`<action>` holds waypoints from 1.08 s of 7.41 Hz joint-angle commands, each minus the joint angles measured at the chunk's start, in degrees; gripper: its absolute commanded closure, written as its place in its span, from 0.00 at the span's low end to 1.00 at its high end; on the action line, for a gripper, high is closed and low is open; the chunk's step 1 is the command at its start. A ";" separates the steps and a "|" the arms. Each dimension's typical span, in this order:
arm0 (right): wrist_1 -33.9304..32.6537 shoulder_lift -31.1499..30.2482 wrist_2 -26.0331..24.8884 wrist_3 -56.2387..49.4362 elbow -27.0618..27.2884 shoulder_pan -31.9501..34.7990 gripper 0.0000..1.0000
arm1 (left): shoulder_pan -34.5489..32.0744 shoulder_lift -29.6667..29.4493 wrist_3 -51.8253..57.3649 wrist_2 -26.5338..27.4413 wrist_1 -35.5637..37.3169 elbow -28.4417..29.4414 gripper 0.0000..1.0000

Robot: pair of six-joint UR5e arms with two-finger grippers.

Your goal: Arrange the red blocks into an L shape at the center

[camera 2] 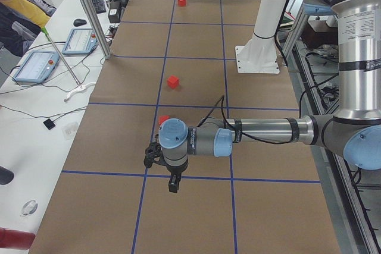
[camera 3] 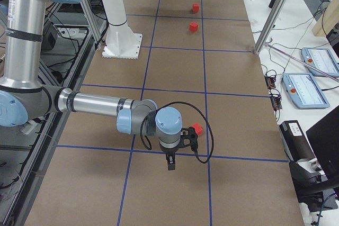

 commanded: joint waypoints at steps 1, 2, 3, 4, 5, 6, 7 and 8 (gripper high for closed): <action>0.00 0.00 0.00 0.00 -0.05 -0.02 0.00 | 0.00 0.00 0.01 -0.31 -0.11 -0.67 0.00; 0.09 0.00 0.26 -0.09 0.13 0.07 0.00 | -0.09 -0.08 -0.08 -0.05 -0.02 -0.59 0.00; 0.61 0.00 0.52 -0.09 0.22 0.07 0.00 | -0.09 -0.17 -0.17 0.39 -0.02 -1.72 0.00; 1.31 0.00 0.61 -0.09 0.65 0.07 0.00 | 0.00 -0.87 -0.60 0.30 -0.02 -2.52 0.00; 1.40 0.18 0.70 0.00 0.74 0.07 0.00 | -0.09 -0.96 -0.61 0.22 -0.02 -2.96 0.00; 3.58 0.44 0.79 0.70 1.09 0.07 0.00 | -0.09 -2.18 -0.69 0.13 -0.11 -2.97 0.00; 7.17 0.53 0.44 0.79 1.44 0.07 0.00 | -0.09 -3.59 -0.69 0.04 -0.19 -2.97 0.00; 11.12 1.22 0.70 1.05 1.45 0.07 0.00 | -0.09 -4.99 -0.52 0.21 -0.98 -2.79 0.00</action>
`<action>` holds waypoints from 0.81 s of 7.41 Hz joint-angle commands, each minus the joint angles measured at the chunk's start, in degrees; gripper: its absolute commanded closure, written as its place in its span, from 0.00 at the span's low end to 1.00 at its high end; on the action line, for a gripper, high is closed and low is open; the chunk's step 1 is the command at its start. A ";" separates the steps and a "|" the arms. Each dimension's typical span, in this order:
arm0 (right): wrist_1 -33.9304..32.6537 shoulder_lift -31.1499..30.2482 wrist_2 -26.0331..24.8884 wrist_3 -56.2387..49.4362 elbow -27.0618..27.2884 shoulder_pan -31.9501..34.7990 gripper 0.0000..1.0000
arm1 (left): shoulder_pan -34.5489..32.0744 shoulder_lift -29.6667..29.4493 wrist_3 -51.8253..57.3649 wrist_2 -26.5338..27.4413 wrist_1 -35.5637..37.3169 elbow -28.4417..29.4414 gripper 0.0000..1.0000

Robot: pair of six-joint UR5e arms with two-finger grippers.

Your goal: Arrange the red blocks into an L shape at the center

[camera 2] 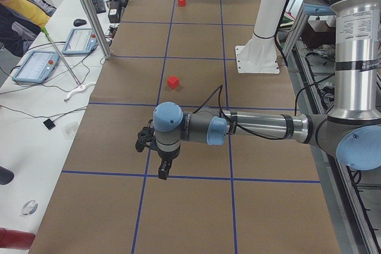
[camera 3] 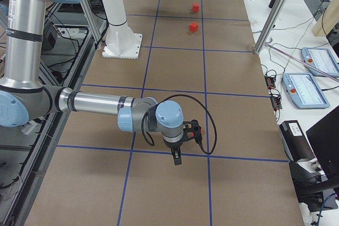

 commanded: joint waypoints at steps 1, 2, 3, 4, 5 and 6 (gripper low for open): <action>5.09 1.55 2.44 0.84 0.26 0.00 0.00 | 0.00 -4.29 0.03 0.18 -3.07 0.70 0.00; 5.61 2.52 2.47 2.94 0.26 0.00 0.00 | 0.00 -6.32 0.03 -0.17 -3.53 1.57 0.00; 5.53 3.58 2.55 3.13 -0.52 -0.09 0.00 | 0.00 -7.21 0.03 -0.44 -3.88 1.58 0.00; 5.53 3.93 2.99 3.74 -0.70 -0.43 0.00 | 0.00 -7.39 -2.06 -0.44 -3.88 1.32 0.00; 5.62 3.94 3.08 5.40 -0.88 -3.05 0.00 | 0.09 -7.83 -4.08 -0.44 -4.67 0.97 0.00; 5.62 4.11 3.17 9.07 -0.53 -5.42 0.00 | 0.17 -7.57 -4.97 -0.35 -6.85 1.40 0.00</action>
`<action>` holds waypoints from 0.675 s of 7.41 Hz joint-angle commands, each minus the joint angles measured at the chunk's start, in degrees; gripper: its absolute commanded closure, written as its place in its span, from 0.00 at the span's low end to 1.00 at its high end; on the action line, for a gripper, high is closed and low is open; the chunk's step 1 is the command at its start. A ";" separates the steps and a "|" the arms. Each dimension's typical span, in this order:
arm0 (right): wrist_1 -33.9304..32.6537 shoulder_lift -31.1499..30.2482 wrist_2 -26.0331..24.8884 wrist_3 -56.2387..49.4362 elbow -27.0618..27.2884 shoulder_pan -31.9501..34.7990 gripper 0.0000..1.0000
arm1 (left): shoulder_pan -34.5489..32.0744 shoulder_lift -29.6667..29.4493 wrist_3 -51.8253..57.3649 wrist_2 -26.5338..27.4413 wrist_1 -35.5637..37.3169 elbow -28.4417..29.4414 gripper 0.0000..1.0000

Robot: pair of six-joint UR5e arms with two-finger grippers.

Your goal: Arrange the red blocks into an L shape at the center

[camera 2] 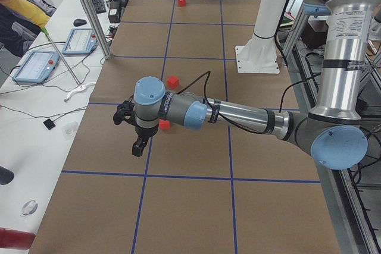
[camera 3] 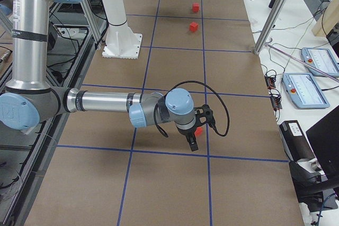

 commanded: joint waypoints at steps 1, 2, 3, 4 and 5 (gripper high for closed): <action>0.13 1.56 0.00 6.20 0.16 -6.39 0.00 | 0.62 0.04 -1.99 0.05 -2.36 0.28 0.00; 0.22 2.70 -0.53 7.88 0.16 -9.82 0.00 | 0.97 0.13 -1.99 0.05 -2.45 0.19 0.00; 0.31 4.10 -3.58 7.38 0.16 -13.42 0.00 | 0.98 0.05 -1.99 0.05 -2.45 0.19 0.00; 0.05 5.94 -7.17 7.98 -0.63 -16.85 0.00 | 0.98 0.05 -2.08 0.05 -2.71 0.19 0.00; 0.22 8.92 -7.21 8.07 -4.81 -17.84 0.00 | 0.98 0.05 -2.69 -0.03 -2.80 0.11 0.00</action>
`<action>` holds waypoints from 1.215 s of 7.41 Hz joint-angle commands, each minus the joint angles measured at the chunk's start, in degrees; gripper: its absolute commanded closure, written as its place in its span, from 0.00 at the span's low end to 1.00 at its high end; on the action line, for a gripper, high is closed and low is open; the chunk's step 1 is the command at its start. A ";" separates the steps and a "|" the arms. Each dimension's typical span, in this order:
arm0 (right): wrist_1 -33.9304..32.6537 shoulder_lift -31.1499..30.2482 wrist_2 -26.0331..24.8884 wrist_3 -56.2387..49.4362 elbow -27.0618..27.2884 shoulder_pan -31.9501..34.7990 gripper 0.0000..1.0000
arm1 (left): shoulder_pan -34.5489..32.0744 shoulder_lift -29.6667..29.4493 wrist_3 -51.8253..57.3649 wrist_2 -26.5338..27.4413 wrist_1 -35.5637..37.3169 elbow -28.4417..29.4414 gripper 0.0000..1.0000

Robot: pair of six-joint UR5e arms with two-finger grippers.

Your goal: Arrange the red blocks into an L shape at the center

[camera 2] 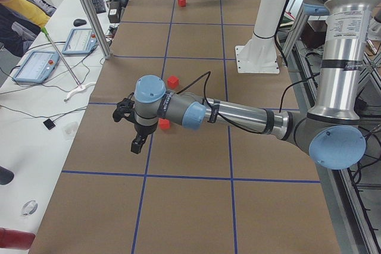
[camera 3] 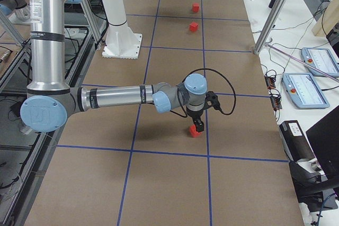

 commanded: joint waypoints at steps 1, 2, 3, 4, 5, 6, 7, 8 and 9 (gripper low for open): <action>0.06 5.58 -1.74 0.35 -6.61 -3.02 0.01 | 0.03 -0.01 -0.59 0.02 -0.26 -0.17 0.00; 5.54 6.39 -1.74 0.52 -10.90 -3.28 0.00 | 0.03 -0.10 -0.94 -0.07 -0.79 -0.08 0.00; 12.12 7.44 -1.74 4.79 -14.34 -5.29 0.00 | 0.12 -0.10 -1.81 -0.07 -1.05 -0.08 0.00; 14.19 7.37 -1.83 7.35 -14.89 -6.87 0.00 | 0.38 -0.10 -1.91 -0.07 -1.14 -0.17 0.00; 14.55 6.84 -1.66 7.03 -14.81 -6.98 0.00 | 0.47 -0.10 -2.00 -0.07 -1.14 -0.17 0.00; 14.38 6.75 -1.74 7.11 -14.90 -7.67 0.00 | 0.56 -0.19 -2.09 -0.07 -1.14 -0.08 0.00; 14.47 6.49 -1.83 7.03 -14.99 -8.12 0.01 | 0.65 -0.19 -2.09 0.02 -1.14 -0.08 0.00; 14.47 6.23 -1.83 7.11 -15.34 -8.29 0.02 | 0.65 -0.19 -2.17 -0.07 -1.14 -0.17 0.00; 14.47 6.22 -1.83 7.11 -16.38 -8.90 0.13 | 0.65 -0.19 -2.09 -0.07 -1.14 -0.34 0.00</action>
